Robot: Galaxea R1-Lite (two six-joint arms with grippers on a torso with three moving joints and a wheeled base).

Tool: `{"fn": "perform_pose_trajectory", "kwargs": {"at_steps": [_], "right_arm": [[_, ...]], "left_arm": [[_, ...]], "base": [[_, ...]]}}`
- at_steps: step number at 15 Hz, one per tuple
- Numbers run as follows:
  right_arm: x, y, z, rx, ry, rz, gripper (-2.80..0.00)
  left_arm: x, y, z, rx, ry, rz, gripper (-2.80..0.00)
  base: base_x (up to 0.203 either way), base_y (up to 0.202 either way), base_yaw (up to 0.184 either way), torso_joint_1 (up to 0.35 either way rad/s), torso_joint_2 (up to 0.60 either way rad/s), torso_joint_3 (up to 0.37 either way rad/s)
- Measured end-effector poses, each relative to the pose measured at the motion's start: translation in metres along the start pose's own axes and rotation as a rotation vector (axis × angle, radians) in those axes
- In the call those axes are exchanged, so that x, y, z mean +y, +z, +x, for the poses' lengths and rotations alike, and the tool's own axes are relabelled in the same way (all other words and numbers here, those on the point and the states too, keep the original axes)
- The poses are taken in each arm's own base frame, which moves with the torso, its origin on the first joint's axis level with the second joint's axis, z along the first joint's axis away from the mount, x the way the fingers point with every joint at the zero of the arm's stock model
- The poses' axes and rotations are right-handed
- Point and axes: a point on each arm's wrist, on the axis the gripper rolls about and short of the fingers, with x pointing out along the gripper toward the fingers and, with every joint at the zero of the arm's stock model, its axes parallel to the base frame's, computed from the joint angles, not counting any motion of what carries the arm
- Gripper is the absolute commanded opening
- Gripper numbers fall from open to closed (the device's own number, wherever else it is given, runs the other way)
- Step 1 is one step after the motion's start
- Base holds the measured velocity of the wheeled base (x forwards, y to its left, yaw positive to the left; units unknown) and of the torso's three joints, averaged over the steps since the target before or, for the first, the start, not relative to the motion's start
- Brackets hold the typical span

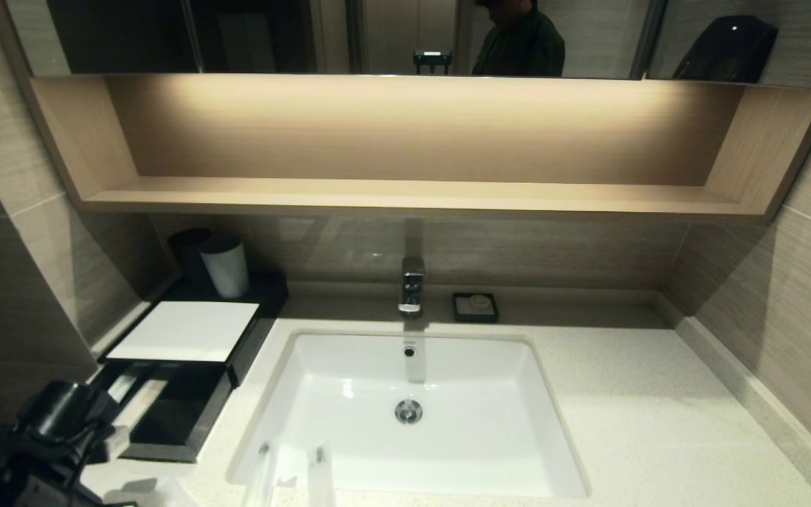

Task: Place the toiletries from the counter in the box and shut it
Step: Pick up the bathroom toiletry

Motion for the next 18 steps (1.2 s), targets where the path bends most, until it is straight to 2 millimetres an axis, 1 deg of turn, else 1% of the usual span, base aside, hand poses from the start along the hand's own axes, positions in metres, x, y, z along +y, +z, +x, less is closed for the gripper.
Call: {"fn": "perform_pose_trajectory", "kwargs": {"at_steps": [18], "right_arm": [[0.0, 0.0, 0.0, 0.0, 0.0, 0.0, -2.8]], "left_arm": [[-0.0006, 0.0024, 0.0064, 0.016, -0.01, 0.001, 0.0]], "base": [[0.0, 0.0, 0.0, 0.0, 0.0, 0.0]]}}
